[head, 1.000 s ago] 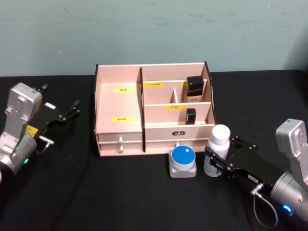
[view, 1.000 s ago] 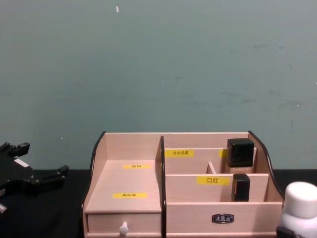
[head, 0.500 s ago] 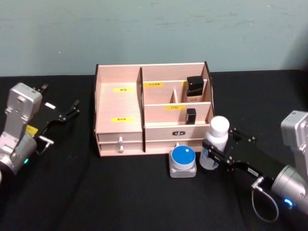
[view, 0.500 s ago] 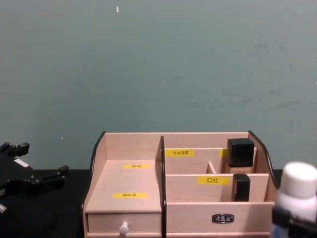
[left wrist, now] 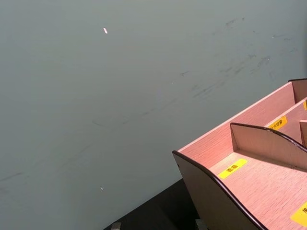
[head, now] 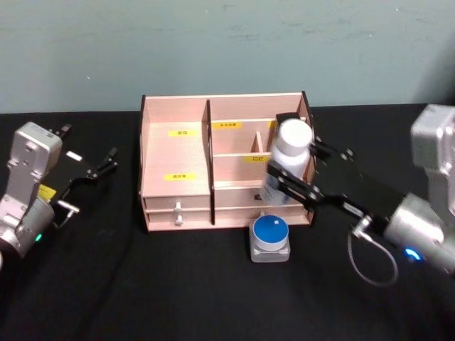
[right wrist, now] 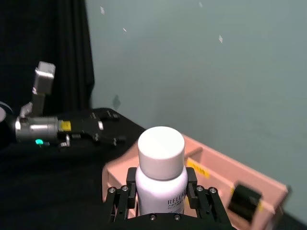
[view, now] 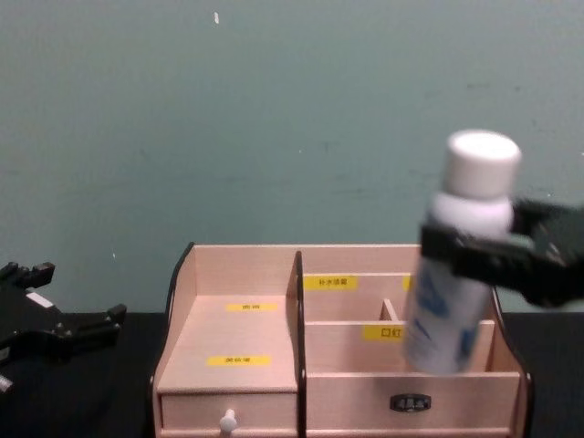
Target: Pick up the facial cleanser and watermelon frost from the table and place them into the tiered storage box.
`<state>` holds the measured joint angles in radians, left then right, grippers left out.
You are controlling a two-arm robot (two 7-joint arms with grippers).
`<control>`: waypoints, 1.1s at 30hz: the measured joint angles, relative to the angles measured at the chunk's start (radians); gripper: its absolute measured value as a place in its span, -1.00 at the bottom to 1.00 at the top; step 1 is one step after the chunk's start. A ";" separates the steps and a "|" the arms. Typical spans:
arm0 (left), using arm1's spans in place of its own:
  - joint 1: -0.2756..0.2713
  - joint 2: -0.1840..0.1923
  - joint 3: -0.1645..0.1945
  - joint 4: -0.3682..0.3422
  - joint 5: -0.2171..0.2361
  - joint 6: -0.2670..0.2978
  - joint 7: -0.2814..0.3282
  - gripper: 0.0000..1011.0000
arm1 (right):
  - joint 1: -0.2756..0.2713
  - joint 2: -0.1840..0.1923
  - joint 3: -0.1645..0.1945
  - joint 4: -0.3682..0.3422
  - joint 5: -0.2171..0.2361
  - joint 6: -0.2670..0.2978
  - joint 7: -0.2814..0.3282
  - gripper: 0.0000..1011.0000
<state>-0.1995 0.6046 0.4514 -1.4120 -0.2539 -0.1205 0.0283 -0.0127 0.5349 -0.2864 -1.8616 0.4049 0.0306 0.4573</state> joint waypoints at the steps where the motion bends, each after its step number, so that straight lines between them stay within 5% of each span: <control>1: 0.000 0.000 0.000 0.000 0.000 0.000 0.000 0.98 | 0.015 -0.003 -0.008 0.000 -0.003 0.004 0.001 0.18; 16: 0.000 0.000 0.000 0.000 0.000 0.000 0.000 0.98 | 0.260 -0.105 -0.119 0.144 -0.046 0.027 -0.011 0.18; 33: 0.000 0.000 0.000 0.000 0.000 0.000 0.000 0.98 | 0.350 -0.167 -0.140 0.321 -0.038 0.060 -0.033 0.18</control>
<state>-0.1995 0.6047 0.4514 -1.4120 -0.2539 -0.1205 0.0283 0.3373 0.3679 -0.4264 -1.5410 0.3666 0.0902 0.4244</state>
